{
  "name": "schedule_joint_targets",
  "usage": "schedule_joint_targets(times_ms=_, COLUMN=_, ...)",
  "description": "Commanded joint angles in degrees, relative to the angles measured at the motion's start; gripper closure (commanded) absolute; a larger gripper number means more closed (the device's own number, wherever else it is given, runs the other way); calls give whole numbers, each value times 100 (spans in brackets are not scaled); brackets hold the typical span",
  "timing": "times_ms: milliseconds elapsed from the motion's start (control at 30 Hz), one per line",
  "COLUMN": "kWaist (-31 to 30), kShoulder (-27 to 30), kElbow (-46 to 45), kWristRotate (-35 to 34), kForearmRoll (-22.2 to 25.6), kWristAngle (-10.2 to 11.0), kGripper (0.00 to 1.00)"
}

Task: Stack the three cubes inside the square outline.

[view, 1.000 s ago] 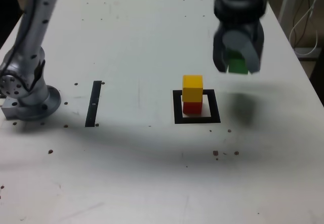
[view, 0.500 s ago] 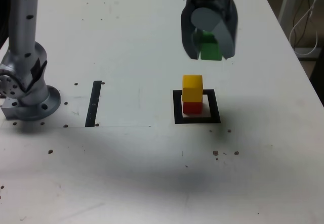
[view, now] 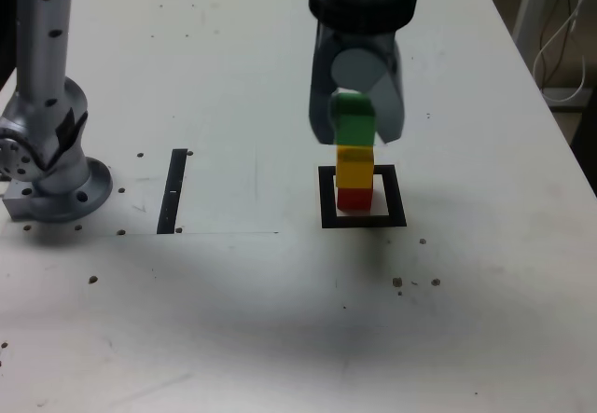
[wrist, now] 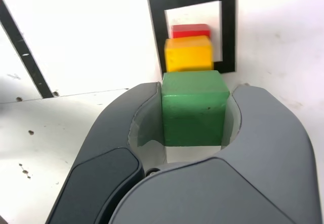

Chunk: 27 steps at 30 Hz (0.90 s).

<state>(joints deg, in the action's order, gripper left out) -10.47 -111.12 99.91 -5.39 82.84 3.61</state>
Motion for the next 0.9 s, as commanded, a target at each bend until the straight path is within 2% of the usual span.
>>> schedule_joint_targets(times_ms=0, kWaist=2, kShoulder=-34, kElbow=-32, kWristRotate=-70, kForearmRoll=-32, kWristAngle=12, kGripper=92)
schedule_joint_targets(times_ms=267, kWaist=2, kShoulder=-140, kElbow=-51, kWristRotate=-95, kForearmRoll=-82, kWristAngle=52, kGripper=90)
schedule_joint_targets(times_ms=367, kWaist=2, kShoulder=-210, kElbow=-49, kWristRotate=-89, kForearmRoll=-109, kWristAngle=33, kGripper=86)
schedule_joint_targets(times_ms=433, kWaist=2, kShoulder=-262, kElbow=-49, kWristRotate=-85, kForearmRoll=-111, kWristAngle=16, kGripper=79)
schedule_joint_targets(times_ms=533, kWaist=2, kShoulder=-316, kElbow=-44, kWristRotate=-79, kForearmRoll=-110, kWristAngle=-5, kGripper=61)
schedule_joint_targets(times_ms=667, kWaist=2, kShoulder=-333, kElbow=-45, kWristRotate=-47, kForearmRoll=-88, kWristAngle=24, kGripper=22)
schedule_joint_targets(times_ms=733, kWaist=2, kShoulder=-324, kElbow=-37, kWristRotate=-31, kForearmRoll=-62, kWristAngle=58, kGripper=7)
schedule_joint_targets(times_ms=800, kWaist=2, kShoulder=-309, kElbow=-18, kWristRotate=-25, kForearmRoll=-24, kWristAngle=94, kGripper=2)
schedule_joint_targets(times_ms=867, kWaist=2, kShoulder=-291, kElbow=0, kWristRotate=-23, kForearmRoll=17, kWristAngle=118, kGripper=1)
